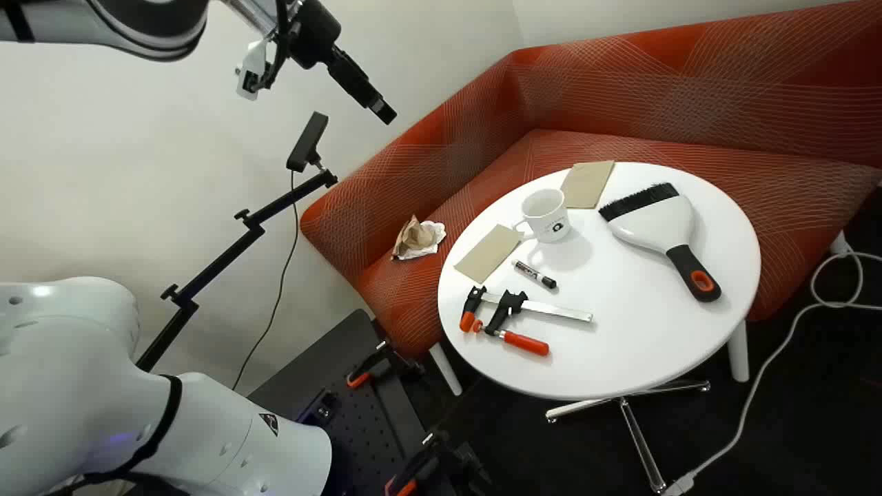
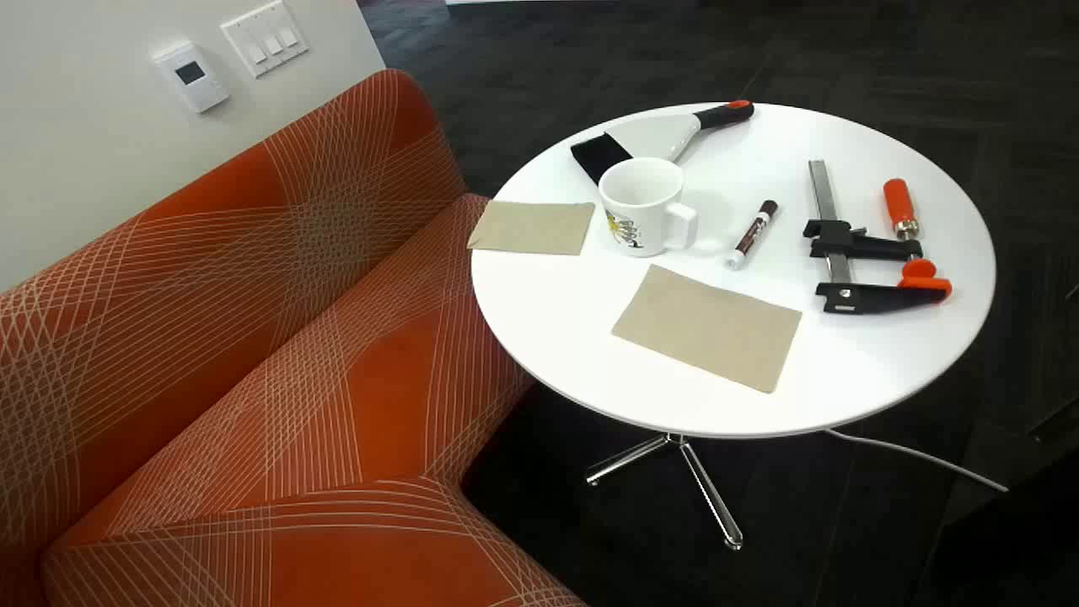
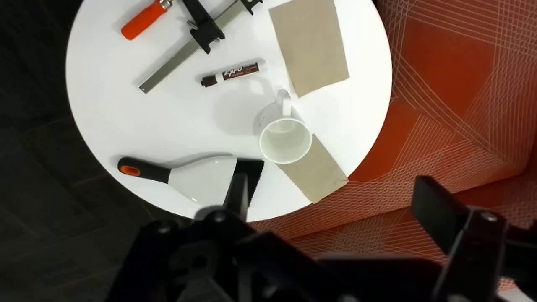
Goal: Move the mug slightly to the right
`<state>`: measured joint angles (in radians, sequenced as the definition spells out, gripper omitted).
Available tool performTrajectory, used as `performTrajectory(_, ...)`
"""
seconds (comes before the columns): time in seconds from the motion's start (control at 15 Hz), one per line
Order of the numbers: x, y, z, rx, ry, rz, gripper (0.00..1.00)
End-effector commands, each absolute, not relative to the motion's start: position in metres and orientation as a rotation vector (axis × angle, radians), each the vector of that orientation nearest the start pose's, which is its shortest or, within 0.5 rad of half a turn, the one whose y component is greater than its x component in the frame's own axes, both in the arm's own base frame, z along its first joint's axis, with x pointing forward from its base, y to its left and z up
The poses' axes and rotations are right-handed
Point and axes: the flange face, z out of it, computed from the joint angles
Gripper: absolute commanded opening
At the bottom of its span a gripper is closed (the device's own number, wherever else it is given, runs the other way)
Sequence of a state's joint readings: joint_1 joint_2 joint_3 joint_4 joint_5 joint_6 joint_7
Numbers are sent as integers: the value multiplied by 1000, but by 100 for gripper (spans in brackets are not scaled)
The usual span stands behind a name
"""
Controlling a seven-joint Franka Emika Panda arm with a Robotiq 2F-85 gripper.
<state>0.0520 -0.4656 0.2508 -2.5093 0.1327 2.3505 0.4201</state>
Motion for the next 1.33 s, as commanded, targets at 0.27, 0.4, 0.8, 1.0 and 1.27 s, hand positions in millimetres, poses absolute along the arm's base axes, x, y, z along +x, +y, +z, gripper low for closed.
performTrajectory(0.27,408,134,470,-2998,309,-425,100)
performTrajectory(0.4,408,134,470,-2998,309,-425,100)
performTrajectory(0.8,444,126,450,-3052,339,-428,100)
performTrajectory(1.0,477,116,424,-3088,376,-413,100)
performTrajectory(1.27,518,106,371,-3144,393,-325,100)
